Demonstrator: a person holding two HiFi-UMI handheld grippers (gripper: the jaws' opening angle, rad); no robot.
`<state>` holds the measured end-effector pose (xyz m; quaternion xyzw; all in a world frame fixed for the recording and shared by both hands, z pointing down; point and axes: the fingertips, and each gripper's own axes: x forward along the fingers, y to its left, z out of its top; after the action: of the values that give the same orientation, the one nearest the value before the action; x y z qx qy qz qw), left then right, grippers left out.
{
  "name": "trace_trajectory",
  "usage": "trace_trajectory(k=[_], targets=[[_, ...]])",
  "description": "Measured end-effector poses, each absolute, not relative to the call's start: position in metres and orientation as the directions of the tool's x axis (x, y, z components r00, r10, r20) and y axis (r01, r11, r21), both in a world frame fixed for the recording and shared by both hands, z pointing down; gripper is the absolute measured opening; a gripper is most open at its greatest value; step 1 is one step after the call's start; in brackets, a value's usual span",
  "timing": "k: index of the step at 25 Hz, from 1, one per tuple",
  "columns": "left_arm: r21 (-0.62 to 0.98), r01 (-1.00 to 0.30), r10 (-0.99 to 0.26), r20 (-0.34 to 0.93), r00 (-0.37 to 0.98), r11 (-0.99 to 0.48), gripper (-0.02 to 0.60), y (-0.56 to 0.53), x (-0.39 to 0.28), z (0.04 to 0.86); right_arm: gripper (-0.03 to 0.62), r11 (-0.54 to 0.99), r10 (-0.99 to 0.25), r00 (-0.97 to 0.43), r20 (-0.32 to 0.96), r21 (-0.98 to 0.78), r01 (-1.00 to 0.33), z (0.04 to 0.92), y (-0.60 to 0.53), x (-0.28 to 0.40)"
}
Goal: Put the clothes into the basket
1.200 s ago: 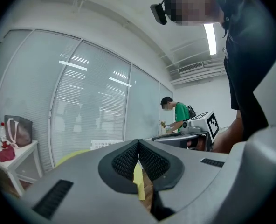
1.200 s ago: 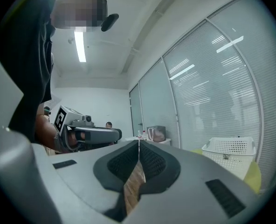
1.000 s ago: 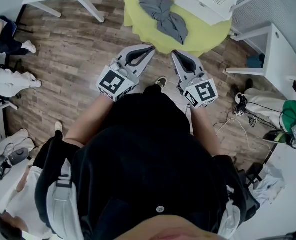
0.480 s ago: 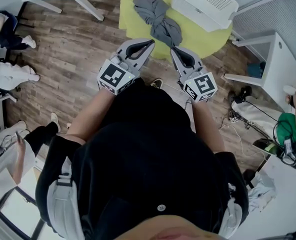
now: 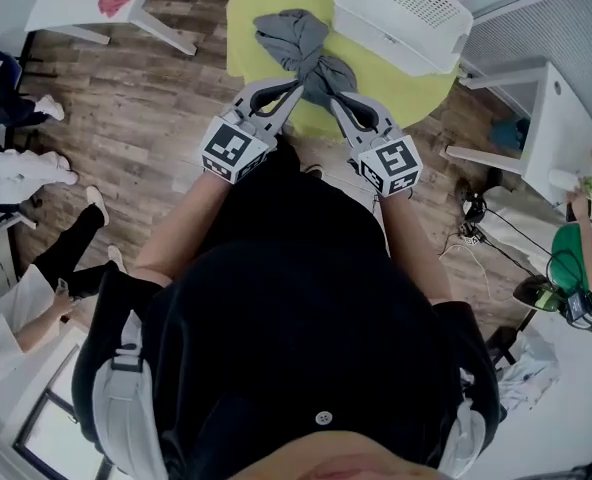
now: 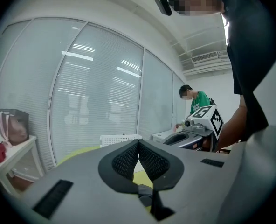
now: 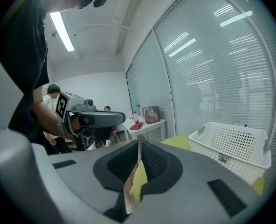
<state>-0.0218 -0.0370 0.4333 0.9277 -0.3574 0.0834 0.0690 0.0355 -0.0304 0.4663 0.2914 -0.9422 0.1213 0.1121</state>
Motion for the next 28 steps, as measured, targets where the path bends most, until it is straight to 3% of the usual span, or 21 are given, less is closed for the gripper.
trace_trajectory(k=[9, 15, 21, 25, 28], targets=[[0.098, -0.615, -0.582, 0.240, 0.777, -0.782, 0.011, -0.119, -0.037, 0.468, 0.028, 0.742, -0.507, -0.706, 0.494, -0.168, -0.649, 0.546, -0.108, 0.013], [0.126, -0.556, -0.507, 0.285, 0.814, -0.822, 0.011, -0.151, -0.046, 0.504, 0.045, 0.751, -0.402, -0.638, 0.656, -0.162, -0.640, 0.613, -0.138, -0.007], [0.162, -0.514, -0.453, 0.305, 0.838, -0.842, 0.011, -0.185, -0.050, 0.527, 0.180, 0.739, -0.264, -0.593, 0.761, -0.235, -0.631, 0.664, -0.159, -0.016], [0.169, -0.520, -0.451, 0.326, 0.831, -0.837, 0.009, -0.201, -0.055, 0.539, 0.322, 0.720, -0.137, -0.584, 0.800, -0.325, -0.614, 0.700, -0.160, -0.019], [0.180, -0.538, -0.462, 0.337, 0.820, -0.823, 0.011, -0.206, -0.055, 0.544, 0.383, 0.715, -0.057, -0.557, 0.828, -0.356, -0.602, 0.723, -0.156, -0.018]])
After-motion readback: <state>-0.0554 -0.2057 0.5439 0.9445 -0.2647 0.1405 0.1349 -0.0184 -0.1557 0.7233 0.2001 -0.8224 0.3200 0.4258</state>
